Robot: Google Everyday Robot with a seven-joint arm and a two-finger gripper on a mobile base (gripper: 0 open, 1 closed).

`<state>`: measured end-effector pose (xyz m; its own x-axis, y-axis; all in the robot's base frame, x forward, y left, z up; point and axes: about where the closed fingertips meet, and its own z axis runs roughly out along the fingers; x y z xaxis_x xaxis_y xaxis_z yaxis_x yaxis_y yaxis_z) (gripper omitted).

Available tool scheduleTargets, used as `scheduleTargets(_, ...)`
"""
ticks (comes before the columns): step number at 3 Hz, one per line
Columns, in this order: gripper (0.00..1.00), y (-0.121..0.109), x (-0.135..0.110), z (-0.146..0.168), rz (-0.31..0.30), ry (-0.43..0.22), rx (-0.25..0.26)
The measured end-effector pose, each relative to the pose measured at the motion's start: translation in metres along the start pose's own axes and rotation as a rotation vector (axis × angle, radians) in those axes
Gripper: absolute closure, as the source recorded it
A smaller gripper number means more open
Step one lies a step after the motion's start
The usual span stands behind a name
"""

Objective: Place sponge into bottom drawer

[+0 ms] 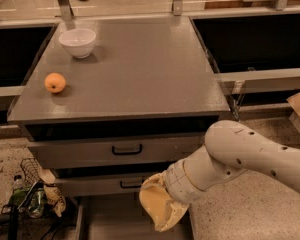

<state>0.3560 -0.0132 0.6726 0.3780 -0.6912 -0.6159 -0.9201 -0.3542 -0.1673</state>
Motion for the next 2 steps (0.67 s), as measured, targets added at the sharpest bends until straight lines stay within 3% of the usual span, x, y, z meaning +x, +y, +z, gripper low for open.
scheduleTargets(2, 1.00, 0.009, 0.022, 0.022, 0.047, -0.013, 0.002)
